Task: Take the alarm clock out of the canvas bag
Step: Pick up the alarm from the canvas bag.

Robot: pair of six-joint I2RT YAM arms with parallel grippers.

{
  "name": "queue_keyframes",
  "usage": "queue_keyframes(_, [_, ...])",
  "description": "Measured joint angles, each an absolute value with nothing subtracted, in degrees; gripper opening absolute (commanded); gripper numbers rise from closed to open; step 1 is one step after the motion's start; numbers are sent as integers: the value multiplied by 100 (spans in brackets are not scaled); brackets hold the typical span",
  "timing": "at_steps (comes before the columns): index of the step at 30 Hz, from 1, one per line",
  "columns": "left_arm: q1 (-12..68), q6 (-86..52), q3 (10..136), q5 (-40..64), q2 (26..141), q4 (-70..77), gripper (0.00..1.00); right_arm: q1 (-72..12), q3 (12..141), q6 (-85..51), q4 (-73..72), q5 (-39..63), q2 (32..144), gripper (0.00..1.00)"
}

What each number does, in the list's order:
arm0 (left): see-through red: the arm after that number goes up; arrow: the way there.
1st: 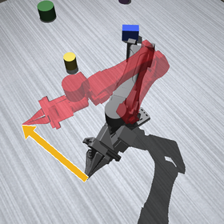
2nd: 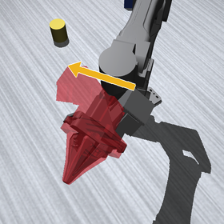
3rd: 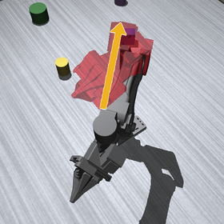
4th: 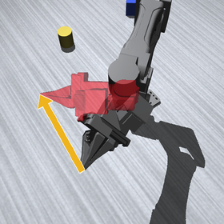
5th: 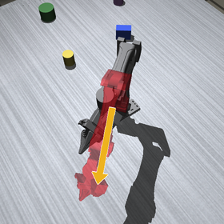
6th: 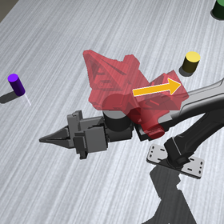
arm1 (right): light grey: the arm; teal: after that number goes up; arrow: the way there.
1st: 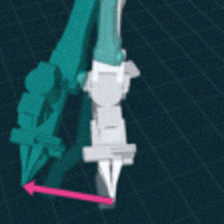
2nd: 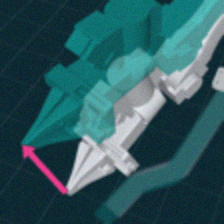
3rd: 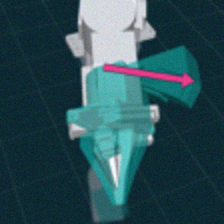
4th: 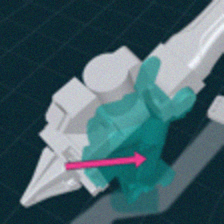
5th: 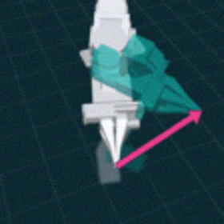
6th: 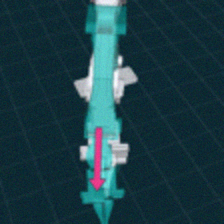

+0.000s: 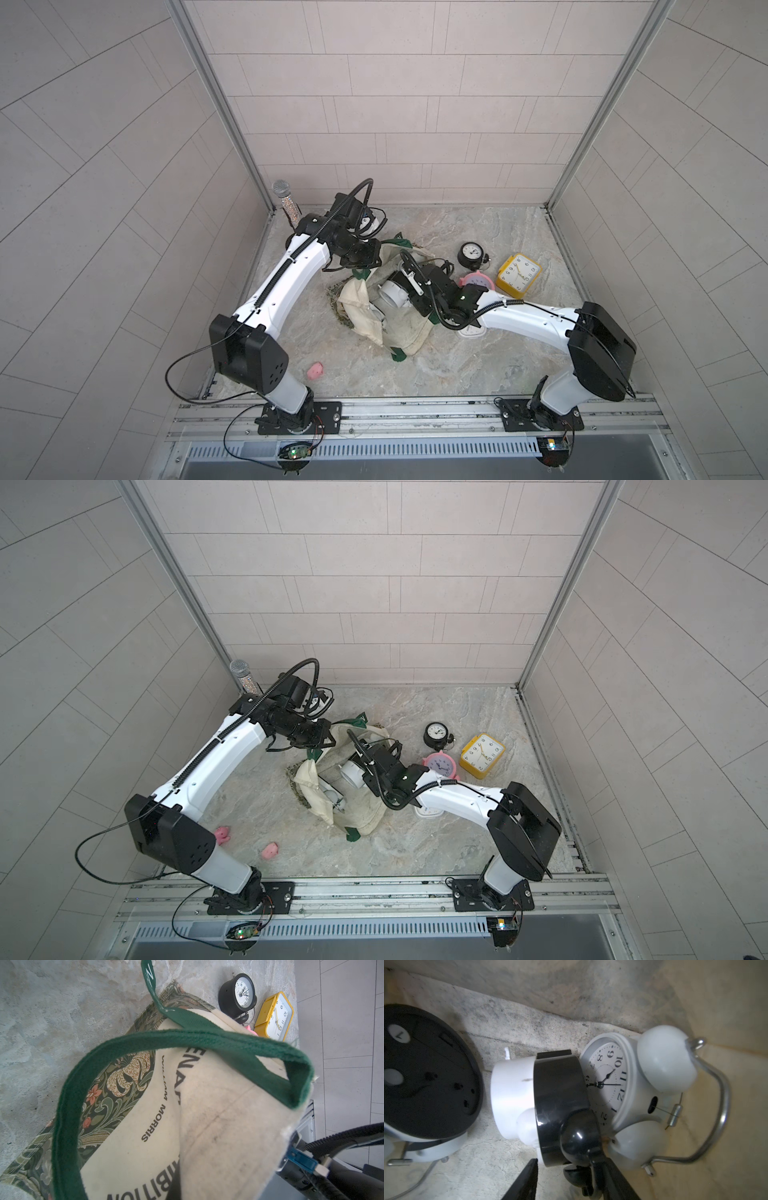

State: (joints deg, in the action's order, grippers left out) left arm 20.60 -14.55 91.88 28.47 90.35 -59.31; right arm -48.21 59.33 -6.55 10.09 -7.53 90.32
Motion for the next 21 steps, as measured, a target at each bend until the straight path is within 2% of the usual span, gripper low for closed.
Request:
queue_keyframes(8, [2060,-1455,9188,2856,9043,-5918,0,-4821,6038,-646,1011,-180,9174,36])
queue_keyframes(11, [2060,-1455,9190,2869,9043,-5918,0,-4823,6099,-646,1050,-148,9306,36])
queue_keyframes(18, [2060,-1455,9188,2875,9045,-5916,0,-4930,6410,-657,1413,-596,9452,31])
queue_keyframes(21, [2060,-1455,9190,2877,9054,-5916,0,-4928,6545,-668,1643,-803,9487,25])
